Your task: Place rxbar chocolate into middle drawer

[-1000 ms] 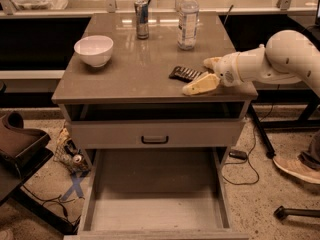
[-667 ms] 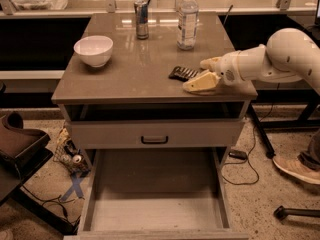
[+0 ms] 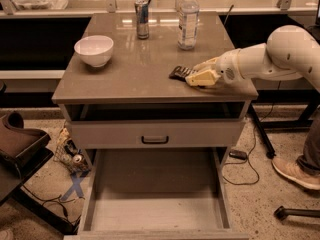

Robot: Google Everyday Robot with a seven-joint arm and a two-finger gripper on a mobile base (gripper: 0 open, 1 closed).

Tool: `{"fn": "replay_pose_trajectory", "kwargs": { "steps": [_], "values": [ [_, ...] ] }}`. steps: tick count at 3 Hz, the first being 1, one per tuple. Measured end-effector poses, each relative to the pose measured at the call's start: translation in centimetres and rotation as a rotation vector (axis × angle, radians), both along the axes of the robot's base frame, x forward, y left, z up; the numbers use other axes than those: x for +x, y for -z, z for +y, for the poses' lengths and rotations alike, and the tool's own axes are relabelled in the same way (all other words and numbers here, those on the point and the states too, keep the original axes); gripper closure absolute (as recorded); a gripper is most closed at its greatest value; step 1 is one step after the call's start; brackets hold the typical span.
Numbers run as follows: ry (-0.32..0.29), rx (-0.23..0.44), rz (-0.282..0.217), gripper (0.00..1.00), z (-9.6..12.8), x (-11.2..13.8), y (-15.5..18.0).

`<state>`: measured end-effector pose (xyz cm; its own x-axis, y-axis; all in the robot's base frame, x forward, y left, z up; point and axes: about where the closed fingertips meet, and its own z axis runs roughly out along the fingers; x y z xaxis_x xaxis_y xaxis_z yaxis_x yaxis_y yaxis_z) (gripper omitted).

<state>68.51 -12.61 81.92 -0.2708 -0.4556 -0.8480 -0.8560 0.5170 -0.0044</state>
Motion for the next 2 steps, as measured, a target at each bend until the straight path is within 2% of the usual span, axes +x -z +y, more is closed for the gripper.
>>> {"fn": "replay_pose_trajectory", "kwargs": {
  "steps": [2],
  "values": [
    [0.000, 0.000, 0.000, 1.00, 0.01, 0.00, 0.00]
  ]
}}
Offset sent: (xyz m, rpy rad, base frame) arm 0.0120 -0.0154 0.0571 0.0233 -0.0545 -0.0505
